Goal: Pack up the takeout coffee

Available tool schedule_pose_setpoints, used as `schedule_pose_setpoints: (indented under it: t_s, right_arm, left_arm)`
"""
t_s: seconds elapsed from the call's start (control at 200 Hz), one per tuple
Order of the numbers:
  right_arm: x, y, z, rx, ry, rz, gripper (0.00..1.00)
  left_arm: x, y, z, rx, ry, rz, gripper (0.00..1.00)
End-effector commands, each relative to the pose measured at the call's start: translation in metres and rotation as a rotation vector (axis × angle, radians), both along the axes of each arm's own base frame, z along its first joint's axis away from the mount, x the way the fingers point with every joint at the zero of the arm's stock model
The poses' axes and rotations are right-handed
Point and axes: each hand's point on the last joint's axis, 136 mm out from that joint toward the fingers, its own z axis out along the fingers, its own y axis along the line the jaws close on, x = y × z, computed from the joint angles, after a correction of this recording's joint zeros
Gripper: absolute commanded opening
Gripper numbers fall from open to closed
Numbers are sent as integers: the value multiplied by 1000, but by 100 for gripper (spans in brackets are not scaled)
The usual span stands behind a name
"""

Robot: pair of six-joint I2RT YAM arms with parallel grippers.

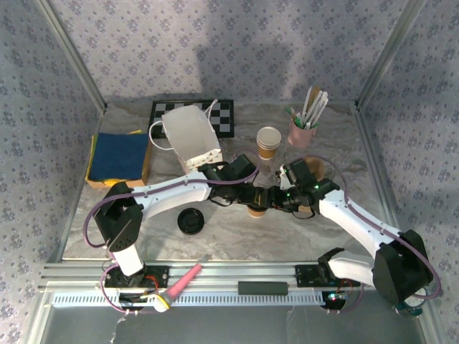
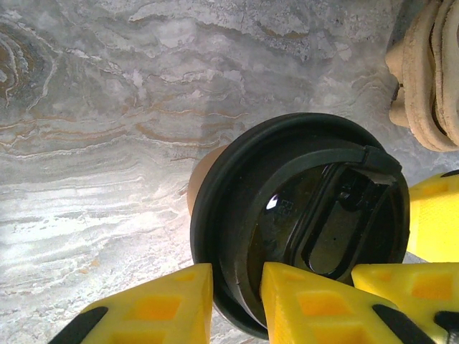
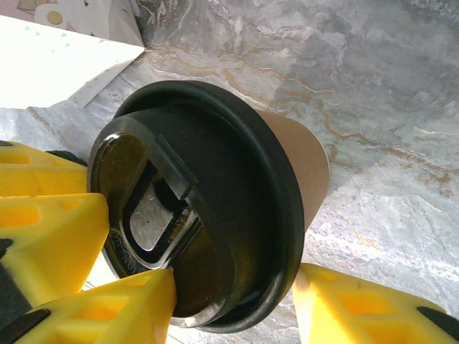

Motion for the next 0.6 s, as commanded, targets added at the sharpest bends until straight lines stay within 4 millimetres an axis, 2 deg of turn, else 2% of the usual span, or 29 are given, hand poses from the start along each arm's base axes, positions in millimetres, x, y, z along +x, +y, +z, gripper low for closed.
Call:
schedule_pose_setpoints:
  t_s: [0.0,0.105,0.24,0.44,0.595]
  right_arm:
    - [-35,-37,-54,-198,158,2,47]
    - [-35,-41,-54,-202,158,0,47]
    - [-23,-34,-33,-165,115,-4,48]
    - [0,-21,3,-86,53,-17,52]
    - [12,-18,19,-48,30,-37,54]
  left_arm:
    - [-26,43,-63,243,133,-19,26]
    - [-27,43,-63,244,134,-20,25]
    - [-25,42,-55,239,122,-22,25]
    - [-17,33,-32,198,89,-22,26]
    - [-10,24,-10,149,64,-19,28]
